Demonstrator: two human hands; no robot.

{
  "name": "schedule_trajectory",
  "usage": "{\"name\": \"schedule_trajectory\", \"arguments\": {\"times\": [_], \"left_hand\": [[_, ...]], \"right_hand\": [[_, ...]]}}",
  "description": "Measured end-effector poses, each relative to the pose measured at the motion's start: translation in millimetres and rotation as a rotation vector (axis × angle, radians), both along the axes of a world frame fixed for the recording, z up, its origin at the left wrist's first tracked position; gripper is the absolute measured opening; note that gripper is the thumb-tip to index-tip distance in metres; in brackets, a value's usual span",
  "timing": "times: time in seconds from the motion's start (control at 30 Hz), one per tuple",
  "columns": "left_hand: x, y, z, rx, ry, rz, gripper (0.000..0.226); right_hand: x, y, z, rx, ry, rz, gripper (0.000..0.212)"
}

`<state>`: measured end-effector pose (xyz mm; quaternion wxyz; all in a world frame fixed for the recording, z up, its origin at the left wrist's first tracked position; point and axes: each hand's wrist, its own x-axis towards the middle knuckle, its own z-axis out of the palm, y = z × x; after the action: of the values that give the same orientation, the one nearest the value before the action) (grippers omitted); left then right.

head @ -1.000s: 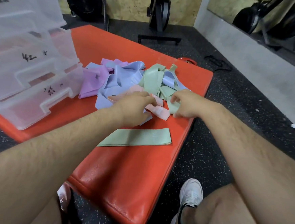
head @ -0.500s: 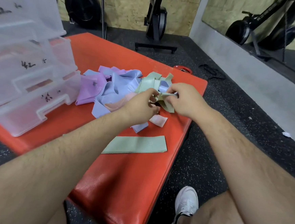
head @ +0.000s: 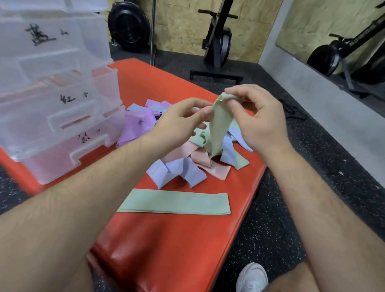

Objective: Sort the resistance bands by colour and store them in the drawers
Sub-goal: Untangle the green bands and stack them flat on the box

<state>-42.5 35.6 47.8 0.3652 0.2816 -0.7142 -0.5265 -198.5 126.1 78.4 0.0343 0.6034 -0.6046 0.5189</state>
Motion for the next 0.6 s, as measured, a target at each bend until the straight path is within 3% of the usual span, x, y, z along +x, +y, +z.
{"name": "schedule_trajectory", "arguments": {"times": [0.17,0.27,0.37,0.43,0.53,0.6], "left_hand": [[1,5,-4,0.248,0.049,-0.116,0.027],[-3,9,-4,0.397,0.101,-0.139,0.03],[-5,11,-6,0.306,0.043,-0.037,0.004],[-6,14,-5,0.267,0.042,0.022,0.005],[-4,14,-3,0.203,0.064,0.051,0.003],[0,13,-3,0.142,0.053,0.044,0.005]], "right_hand": [[-1,6,-3,0.185,-0.241,0.087,0.022],[-5,12,-7,0.307,-0.257,0.142,0.022],[-6,16,-12,0.363,-0.312,0.15,0.015],[-5,13,-15,0.351,-0.347,0.097,0.016],[-4,6,-23,0.382,-0.37,0.056,0.033],[-4,2,-26,0.437,-0.367,0.096,0.029]]}}
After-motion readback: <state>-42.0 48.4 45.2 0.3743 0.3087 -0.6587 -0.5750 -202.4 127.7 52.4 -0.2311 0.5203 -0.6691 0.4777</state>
